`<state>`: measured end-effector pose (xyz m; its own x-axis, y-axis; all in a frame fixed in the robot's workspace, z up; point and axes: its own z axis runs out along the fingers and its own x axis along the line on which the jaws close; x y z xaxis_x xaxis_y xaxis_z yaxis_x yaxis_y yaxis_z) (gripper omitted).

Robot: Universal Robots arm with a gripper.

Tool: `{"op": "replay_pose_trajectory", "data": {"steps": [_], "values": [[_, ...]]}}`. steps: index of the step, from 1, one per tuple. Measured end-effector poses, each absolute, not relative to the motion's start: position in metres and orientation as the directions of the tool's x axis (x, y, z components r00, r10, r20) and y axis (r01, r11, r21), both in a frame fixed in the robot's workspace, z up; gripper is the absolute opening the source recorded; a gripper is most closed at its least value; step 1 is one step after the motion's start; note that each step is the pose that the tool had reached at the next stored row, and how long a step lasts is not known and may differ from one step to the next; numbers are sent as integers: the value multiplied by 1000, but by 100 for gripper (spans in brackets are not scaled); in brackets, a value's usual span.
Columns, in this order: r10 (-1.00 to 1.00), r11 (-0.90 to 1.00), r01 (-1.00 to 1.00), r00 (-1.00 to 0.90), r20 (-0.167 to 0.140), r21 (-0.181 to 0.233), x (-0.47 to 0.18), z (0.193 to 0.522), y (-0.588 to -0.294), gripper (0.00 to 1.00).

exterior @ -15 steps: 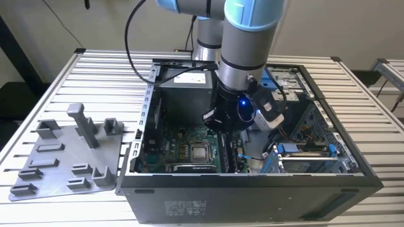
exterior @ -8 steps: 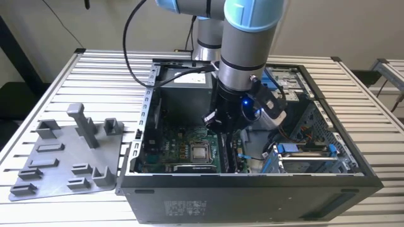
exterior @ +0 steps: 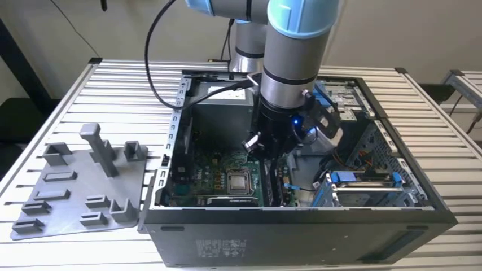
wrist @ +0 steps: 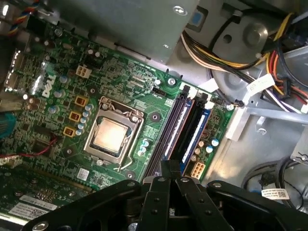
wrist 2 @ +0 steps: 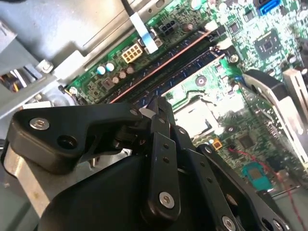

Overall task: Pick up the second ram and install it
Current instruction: 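Press down the second ram until it locks into place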

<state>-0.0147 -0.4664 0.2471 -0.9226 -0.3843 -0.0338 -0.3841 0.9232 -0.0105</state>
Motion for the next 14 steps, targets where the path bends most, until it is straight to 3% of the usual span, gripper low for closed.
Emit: {"op": "replay_pose_trajectory", "data": {"steps": [14], "values": [[-604,797,-604,-796,-34,-10,-15,247,-466,11]]}}
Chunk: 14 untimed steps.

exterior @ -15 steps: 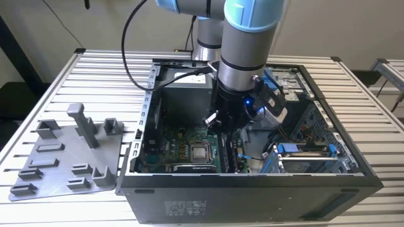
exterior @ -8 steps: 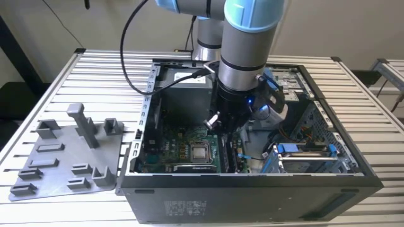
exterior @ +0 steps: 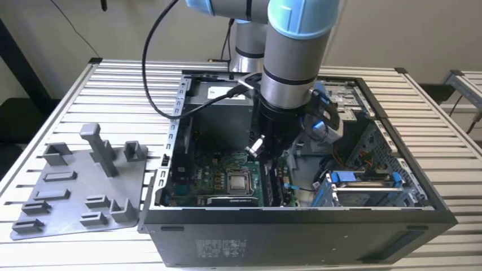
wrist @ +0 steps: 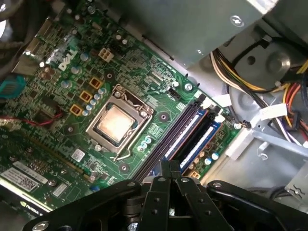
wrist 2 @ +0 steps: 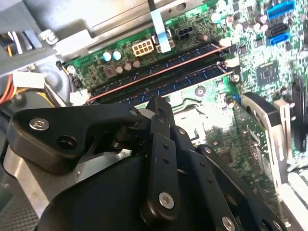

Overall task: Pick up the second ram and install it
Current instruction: 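Press down the second ram until it locks into place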

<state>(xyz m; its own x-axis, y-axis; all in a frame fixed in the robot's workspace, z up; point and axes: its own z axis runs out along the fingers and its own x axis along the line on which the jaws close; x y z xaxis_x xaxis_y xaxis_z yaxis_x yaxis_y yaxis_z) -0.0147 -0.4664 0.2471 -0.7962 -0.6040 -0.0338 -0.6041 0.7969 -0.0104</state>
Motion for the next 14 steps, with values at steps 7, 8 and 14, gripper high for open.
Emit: {"op": "replay_pose_trajectory", "data": {"steps": [7,8,14], "values": [[-700,714,-700,-714,-34,-11,-15,247,-466,11],[-713,701,-713,-701,-34,-11,-15,247,-466,11],[-785,619,-786,-618,-35,-11,-15,247,-466,11]]}}
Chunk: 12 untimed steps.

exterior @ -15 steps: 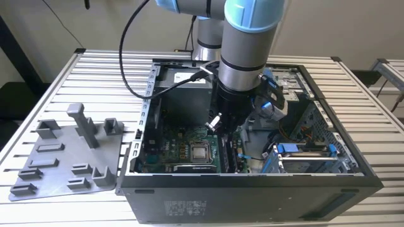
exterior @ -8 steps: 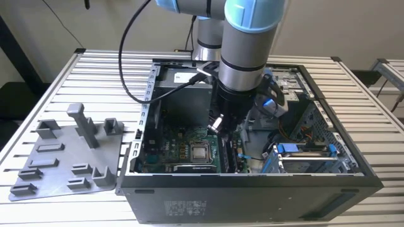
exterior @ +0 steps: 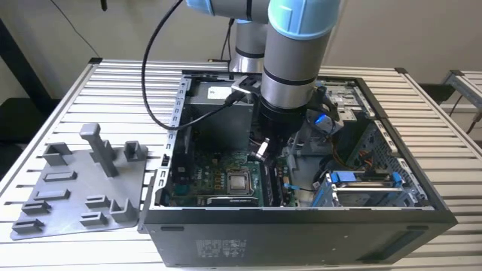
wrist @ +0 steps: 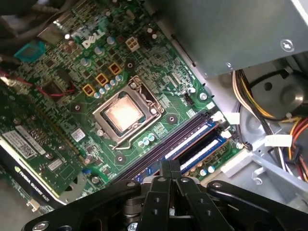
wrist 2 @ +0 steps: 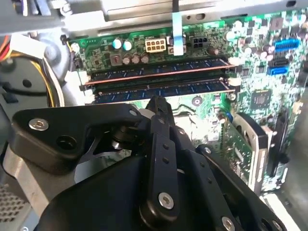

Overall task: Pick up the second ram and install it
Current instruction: 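Press down the second ram until it locks into place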

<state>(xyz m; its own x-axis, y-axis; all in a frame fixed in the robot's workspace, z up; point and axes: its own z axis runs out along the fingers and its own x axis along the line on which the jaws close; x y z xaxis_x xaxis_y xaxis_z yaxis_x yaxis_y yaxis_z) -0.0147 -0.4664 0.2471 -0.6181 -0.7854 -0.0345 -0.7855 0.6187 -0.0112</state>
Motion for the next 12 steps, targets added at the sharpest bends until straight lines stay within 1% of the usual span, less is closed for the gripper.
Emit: {"op": "replay_pose_trajectory", "data": {"steps": [12], "values": [[-900,435,-901,-434,-35,-12,-15,247,-466,11]]}}
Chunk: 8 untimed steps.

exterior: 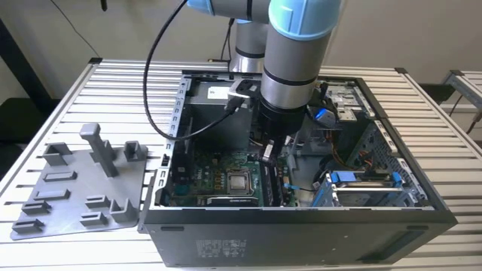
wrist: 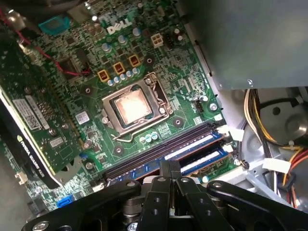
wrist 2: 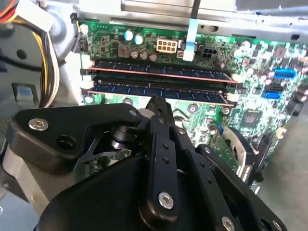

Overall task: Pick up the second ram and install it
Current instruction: 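Press down the second ram until it locks into place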

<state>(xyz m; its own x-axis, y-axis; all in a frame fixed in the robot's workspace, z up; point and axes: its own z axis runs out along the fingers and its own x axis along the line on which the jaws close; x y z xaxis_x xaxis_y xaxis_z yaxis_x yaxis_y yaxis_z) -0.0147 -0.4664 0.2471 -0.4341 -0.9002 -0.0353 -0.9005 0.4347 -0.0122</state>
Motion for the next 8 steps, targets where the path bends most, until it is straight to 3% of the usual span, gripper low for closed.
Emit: {"op": "replay_pose_trajectory", "data": {"steps": [8], "values": [[-954,300,-954,-299,-35,-12,-15,247,-466,11]]}}
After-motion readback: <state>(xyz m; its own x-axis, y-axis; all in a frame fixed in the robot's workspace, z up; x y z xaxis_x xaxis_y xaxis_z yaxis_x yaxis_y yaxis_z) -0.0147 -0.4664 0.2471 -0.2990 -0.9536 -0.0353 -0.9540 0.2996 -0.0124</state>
